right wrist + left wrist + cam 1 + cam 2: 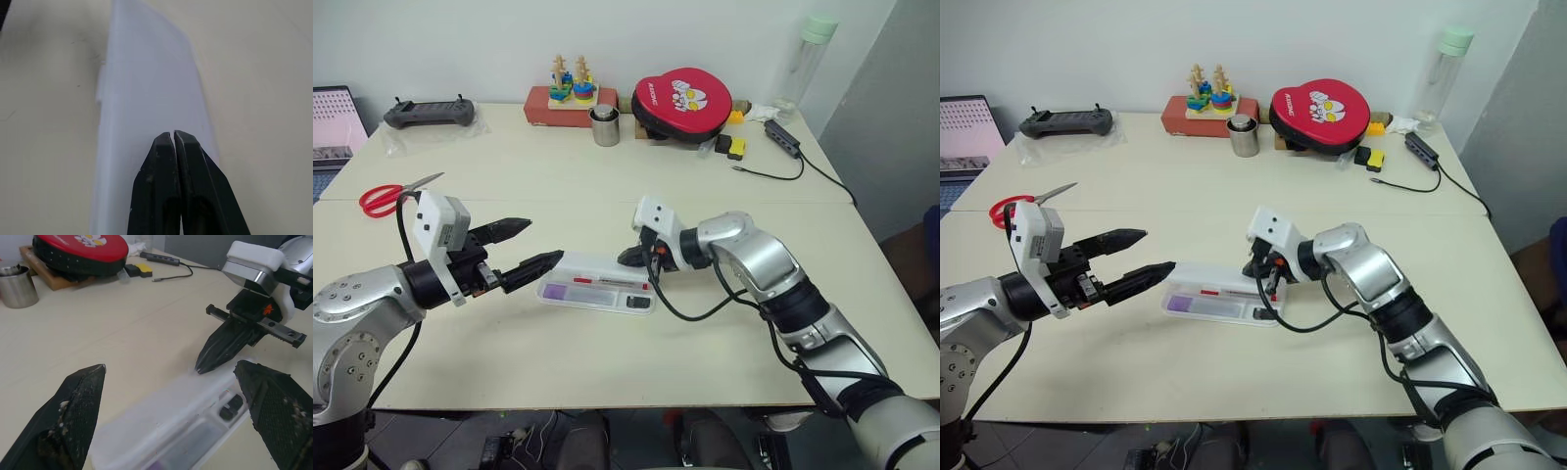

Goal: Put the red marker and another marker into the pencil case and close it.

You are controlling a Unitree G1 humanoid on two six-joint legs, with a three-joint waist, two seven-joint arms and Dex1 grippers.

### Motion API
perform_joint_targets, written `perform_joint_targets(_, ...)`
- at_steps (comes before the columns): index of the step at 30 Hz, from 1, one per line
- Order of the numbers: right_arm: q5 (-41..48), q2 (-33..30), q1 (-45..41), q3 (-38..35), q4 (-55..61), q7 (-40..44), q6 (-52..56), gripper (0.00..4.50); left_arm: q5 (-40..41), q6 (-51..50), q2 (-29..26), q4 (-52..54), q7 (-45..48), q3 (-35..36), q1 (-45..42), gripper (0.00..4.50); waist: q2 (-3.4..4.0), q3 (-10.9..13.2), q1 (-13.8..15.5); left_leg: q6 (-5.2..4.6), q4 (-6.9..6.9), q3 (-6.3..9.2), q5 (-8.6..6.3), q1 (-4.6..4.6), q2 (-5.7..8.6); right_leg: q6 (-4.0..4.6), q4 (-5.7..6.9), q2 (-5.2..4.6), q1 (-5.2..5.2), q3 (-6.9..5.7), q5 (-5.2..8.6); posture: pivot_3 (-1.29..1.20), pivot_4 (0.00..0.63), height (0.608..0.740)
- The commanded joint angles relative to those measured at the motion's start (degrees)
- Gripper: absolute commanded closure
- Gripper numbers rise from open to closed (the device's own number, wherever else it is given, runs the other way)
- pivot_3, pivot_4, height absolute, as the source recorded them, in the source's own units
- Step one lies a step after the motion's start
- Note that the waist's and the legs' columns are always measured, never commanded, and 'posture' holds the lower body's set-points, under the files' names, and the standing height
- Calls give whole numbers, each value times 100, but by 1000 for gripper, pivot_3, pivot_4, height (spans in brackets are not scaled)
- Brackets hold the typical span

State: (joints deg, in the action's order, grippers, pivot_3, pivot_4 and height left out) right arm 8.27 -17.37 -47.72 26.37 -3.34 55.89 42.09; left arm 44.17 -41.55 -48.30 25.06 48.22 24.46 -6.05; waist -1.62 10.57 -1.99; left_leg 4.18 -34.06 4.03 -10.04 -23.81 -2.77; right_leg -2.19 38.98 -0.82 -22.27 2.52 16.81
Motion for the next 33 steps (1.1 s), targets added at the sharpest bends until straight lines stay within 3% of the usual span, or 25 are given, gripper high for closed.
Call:
perform_joint_targets(1,-161,43,327,275,38,-138,-30,4428,13,60,-187,77,161,-48,-24,0,-1,-1,1,0,0,0,0,0,0,-3,0,0,0,1,1,0,150,740)
perform_joint_targets(7,-48,-4,507,32,102,-213,73,4428,-51,14,-196,-105,125,-260,-220,0,-2,-1,2,0,-1,-4,0,0,0,3,-1,0,1,5,-3,0,150,740)
perform_joint_targets(10,278,-57,568,-428,492,-200,144,4428,-188,35,-101,-339,-97,-398,-486,0,-2,-1,29,0,-1,-1,0,-2,1,2,0,0,1,1,-2,0,150,740)
perform_joint_targets(14,809,7,585,-1712,693,-703,173,4428,-861,376,209,-1133,-649,-788,-989,0,-1,-1,31,0,-5,-1,0,-6,3,-3,-2,-1,1,3,-4,0,150,740)
perform_joint_targets(17,907,-188,697,-2247,616,-943,104,3952,-1512,812,325,-1810,-918,-1070,-1245,0,-3,-2,22,0,-5,-1,0,-3,2,-1,0,0,3,2,-6,0,150,740)
perform_joint_targets(21,971,-561,907,-2670,628,-1073,88,2899,-2132,1459,333,-2703,-1080,-1175,-1521,0,-3,-1,22,0,-2,-2,0,-8,3,6,-4,0,-1,3,-9,0,150,740)
perform_joint_targets(33,1100,-1292,1354,-3141,612,-1143,119,59,-2487,2063,103,-3938,-790,-976,-1820,0,-2,-1,-7,-1,5,-7,0,-7,3,6,-3,-1,-4,5,-8,0,150,740)
